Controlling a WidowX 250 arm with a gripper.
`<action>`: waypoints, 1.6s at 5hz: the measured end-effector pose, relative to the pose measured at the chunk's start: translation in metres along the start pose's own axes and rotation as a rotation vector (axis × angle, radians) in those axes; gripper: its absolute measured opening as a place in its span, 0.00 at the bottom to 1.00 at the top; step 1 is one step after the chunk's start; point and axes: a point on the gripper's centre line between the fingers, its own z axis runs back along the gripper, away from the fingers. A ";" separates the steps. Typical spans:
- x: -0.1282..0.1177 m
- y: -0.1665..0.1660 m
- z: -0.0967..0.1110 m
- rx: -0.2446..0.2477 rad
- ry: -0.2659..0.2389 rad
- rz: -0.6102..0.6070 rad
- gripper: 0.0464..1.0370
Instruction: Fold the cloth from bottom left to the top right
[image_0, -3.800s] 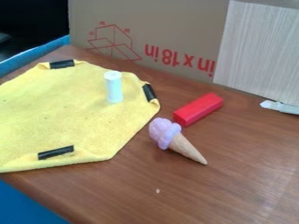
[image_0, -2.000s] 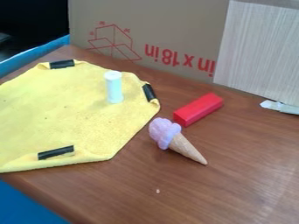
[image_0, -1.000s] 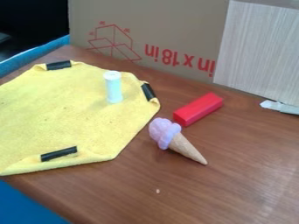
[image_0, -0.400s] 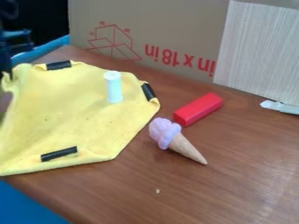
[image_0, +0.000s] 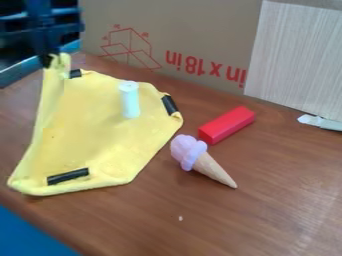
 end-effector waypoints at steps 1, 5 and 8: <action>-0.011 -0.029 0.012 -0.017 -0.007 -0.001 0.01; -0.030 -0.121 -0.024 0.041 -0.020 0.014 0.03; -0.031 -0.128 -0.032 0.052 -0.054 0.052 0.75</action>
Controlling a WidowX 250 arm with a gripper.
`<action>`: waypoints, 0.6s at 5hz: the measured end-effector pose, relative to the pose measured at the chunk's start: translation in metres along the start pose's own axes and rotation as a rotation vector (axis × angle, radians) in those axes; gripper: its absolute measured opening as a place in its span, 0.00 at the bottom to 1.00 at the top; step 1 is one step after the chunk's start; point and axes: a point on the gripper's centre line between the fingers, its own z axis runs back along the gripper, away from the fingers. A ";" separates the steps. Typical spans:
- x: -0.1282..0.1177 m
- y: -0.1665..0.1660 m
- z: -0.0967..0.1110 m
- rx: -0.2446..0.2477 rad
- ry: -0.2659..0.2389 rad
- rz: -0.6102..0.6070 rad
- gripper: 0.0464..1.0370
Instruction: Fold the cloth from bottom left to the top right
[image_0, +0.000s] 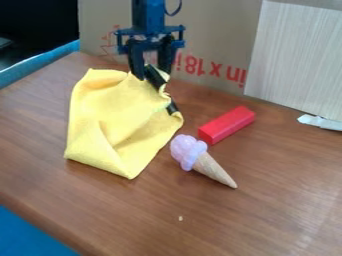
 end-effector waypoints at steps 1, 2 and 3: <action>-0.001 0.001 0.006 -0.009 -0.004 -0.035 0.96; -0.007 0.003 0.033 -0.068 -0.017 -0.103 0.96; -0.004 0.015 0.062 -0.135 -0.031 -0.149 0.96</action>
